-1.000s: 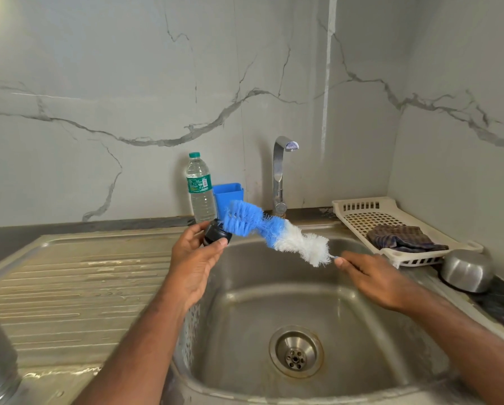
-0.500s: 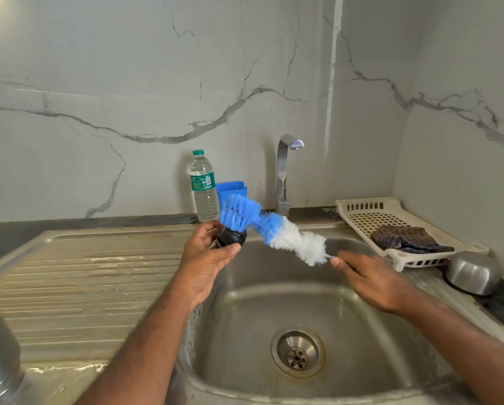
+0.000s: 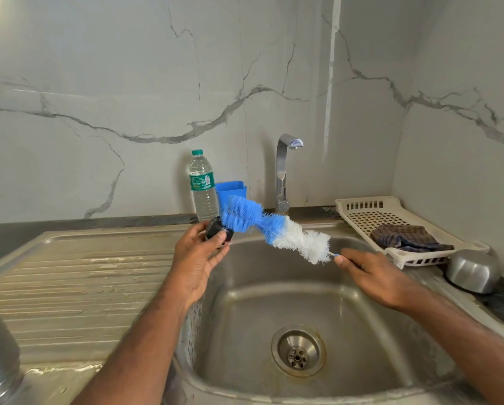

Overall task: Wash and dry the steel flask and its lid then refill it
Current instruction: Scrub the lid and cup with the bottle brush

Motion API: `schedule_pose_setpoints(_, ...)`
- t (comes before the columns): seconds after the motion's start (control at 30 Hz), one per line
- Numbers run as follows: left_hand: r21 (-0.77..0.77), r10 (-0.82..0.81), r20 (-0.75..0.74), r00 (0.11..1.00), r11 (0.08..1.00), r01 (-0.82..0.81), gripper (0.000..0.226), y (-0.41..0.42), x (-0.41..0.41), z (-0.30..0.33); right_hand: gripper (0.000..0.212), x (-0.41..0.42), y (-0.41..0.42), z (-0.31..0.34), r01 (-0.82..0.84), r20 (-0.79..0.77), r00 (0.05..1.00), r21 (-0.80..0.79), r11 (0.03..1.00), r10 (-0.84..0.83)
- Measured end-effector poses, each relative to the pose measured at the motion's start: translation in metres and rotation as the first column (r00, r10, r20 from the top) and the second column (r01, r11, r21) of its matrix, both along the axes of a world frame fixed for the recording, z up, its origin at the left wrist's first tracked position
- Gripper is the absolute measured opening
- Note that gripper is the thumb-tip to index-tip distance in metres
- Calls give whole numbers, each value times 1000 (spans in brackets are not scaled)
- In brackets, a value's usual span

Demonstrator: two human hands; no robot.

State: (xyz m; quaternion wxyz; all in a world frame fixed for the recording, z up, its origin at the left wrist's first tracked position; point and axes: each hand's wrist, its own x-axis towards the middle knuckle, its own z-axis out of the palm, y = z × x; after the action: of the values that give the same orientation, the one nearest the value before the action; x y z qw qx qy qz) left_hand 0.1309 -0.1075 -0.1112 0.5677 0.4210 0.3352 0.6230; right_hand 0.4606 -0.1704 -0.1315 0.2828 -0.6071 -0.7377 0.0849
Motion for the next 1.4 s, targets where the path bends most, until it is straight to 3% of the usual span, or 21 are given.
schedule_pose_setpoints(0.1,-24,-57,-54,997,998,56,18,-4,3,1,40,-2,-2,1,2,-2,1000,-2,1000,-2)
schedule_pose_setpoints(0.3,-84,-57,-77,995,995,51,49,-6,4,4,42,0,-1,1,-14,-20,1000,-5,1000,14)
schedule_pose_setpoints(0.43,-121,-132,-71,989,985,123,48,-9,7,4,42,-3,-1,-1,-28,0,1000,-2,1000,28)
schedule_pose_setpoints(0.63,-116,-60,204,977,990,85,49,-9,1,12,39,5,1,-2,-23,-23,999,7,1000,23)
schedule_pose_setpoints(0.77,-140,-108,48,993,984,114,57,-12,10,11,42,-8,0,-1,-62,-9,998,34,997,63)
schedule_pose_setpoints(1.0,-206,-84,190,978,971,123,57,-13,2,15,41,3,-2,-1,-33,-9,999,31,999,34)
schedule_pose_setpoints(1.17,-196,-178,58,982,963,186,55,-16,13,12,43,-11,-1,2,-40,10,999,50,998,40)
schedule_pose_setpoints(1.3,-143,-106,124,986,982,124,52,-9,4,13,43,3,-1,0,-10,-18,1000,47,999,11)
schedule_pose_setpoints(1.4,-128,-84,4,996,988,84,45,-7,3,10,42,5,-1,-1,5,-10,1000,33,999,-4)
